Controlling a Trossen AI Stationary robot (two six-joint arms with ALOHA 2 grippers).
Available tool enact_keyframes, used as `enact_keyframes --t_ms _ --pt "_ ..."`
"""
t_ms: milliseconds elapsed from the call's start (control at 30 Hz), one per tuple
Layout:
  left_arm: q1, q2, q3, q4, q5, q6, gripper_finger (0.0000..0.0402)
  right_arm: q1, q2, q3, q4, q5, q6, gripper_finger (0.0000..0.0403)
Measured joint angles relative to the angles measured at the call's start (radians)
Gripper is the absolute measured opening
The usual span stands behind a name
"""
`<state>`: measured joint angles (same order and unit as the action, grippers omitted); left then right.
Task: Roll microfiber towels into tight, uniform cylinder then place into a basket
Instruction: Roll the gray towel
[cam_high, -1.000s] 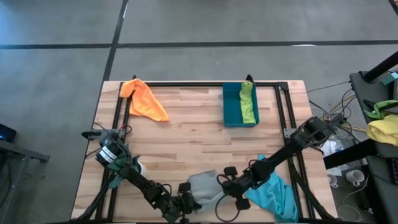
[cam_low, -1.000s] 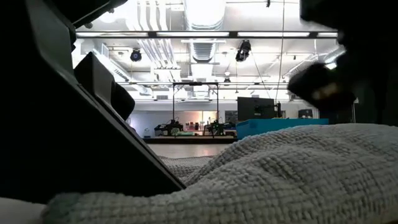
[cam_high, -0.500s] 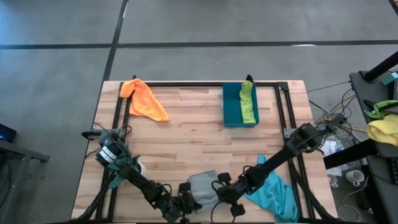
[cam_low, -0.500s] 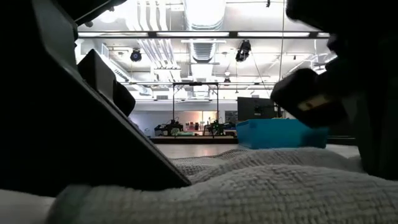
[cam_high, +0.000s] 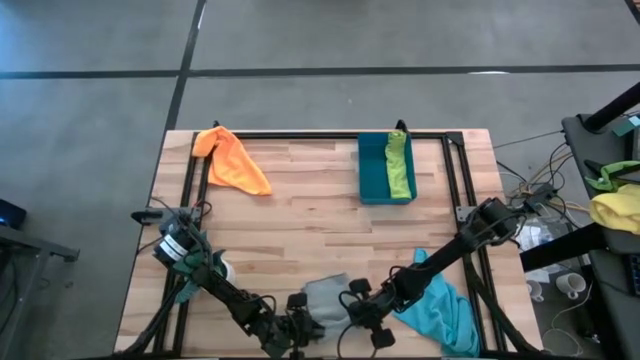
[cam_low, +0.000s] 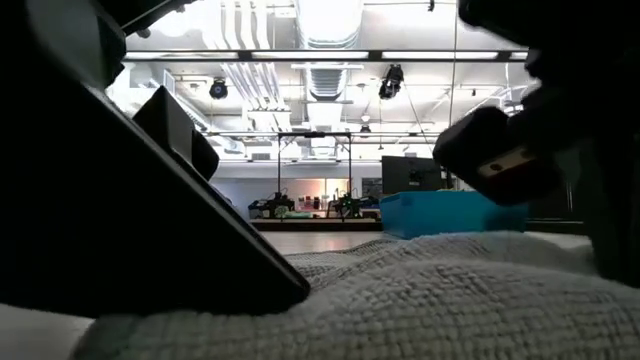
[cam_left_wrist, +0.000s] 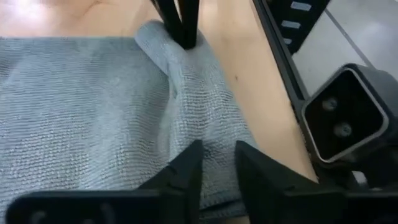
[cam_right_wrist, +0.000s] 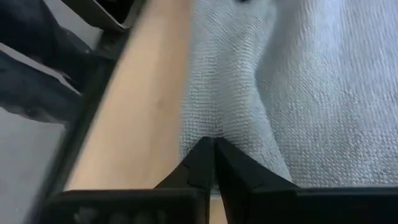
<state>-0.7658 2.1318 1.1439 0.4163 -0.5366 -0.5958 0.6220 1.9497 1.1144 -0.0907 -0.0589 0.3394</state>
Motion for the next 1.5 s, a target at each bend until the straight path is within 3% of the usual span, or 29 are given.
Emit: enact_keyframes --t_ms 200,267,367,433,700,867,1033,1233,1500 --pt "0.000 -0.073 0.001 -0.121 0.027 0.001 0.0138 0.032 -0.056 0.081 -0.111 0.015 -0.117 0.0095" --pt "0.002 -0.092 0.000 -0.155 0.026 0.001 0.0145 0.072 -0.058 0.139 -0.137 0.091 -0.203 0.0118" --pt "0.008 -0.107 -0.001 -0.183 0.024 0.007 0.0148 0.135 -0.026 0.213 -0.132 0.284 -0.289 0.0141" --pt "0.014 -0.109 -0.001 -0.188 0.027 0.008 0.0148 0.163 0.015 0.243 -0.150 0.391 -0.296 0.0148" --pt "0.027 -0.141 0.000 -0.181 0.031 0.002 0.0148 0.175 0.201 0.355 -0.156 0.537 -0.406 0.0140" --pt "0.027 -0.141 -0.003 -0.188 0.061 0.001 0.0148 0.188 0.282 0.449 -0.237 0.568 -0.417 0.0150" --pt "0.027 -0.141 -0.005 -0.188 0.104 -0.001 0.0148 0.198 0.315 0.476 -0.300 0.649 -0.312 0.0164" --pt "0.027 -0.141 -0.019 -0.185 0.140 -0.001 0.0148 0.193 0.312 0.468 -0.311 0.662 -0.277 0.0179" --pt "0.027 -0.140 -0.079 -0.188 0.161 -0.001 0.0148 0.168 0.312 0.466 -0.320 0.649 -0.265 0.0166"
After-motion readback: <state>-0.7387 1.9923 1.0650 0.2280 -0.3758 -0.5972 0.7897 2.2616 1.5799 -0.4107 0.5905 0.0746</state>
